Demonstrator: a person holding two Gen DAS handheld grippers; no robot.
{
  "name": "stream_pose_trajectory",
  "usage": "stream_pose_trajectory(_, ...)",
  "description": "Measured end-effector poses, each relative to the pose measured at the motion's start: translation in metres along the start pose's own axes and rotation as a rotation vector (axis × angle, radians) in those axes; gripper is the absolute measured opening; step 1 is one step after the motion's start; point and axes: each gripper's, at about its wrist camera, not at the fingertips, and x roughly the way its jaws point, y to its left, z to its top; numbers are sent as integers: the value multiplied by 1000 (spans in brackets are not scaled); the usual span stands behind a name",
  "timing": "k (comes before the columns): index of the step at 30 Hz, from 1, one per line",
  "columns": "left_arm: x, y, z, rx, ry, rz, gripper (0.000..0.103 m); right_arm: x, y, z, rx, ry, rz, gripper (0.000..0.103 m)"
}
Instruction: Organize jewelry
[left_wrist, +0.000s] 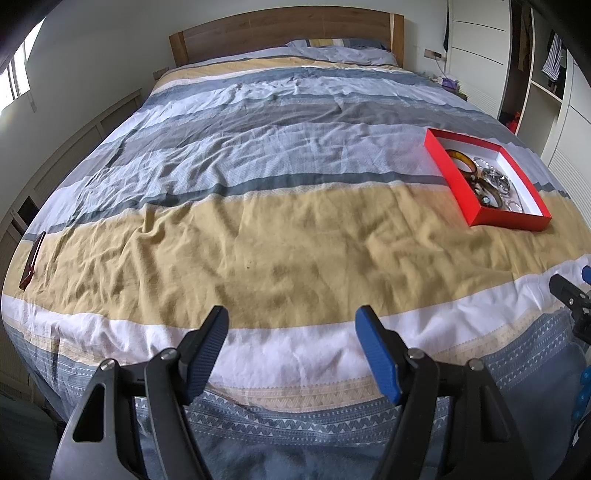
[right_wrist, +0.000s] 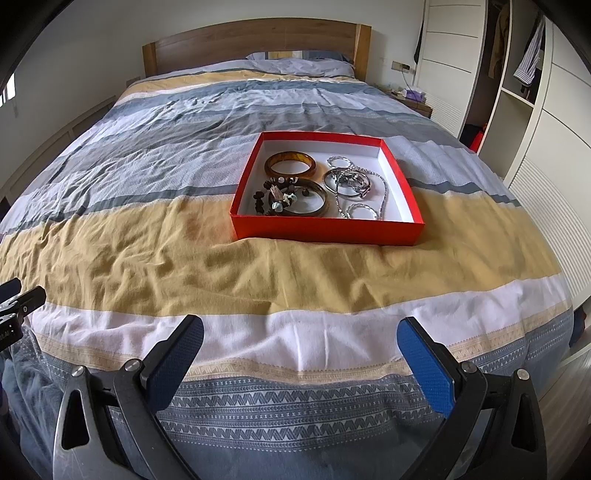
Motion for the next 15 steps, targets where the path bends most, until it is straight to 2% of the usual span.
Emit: stream_pose_trajectory(15,0,2,-3,-1,3,2,70,-2,1,0,2,0,-17,102)
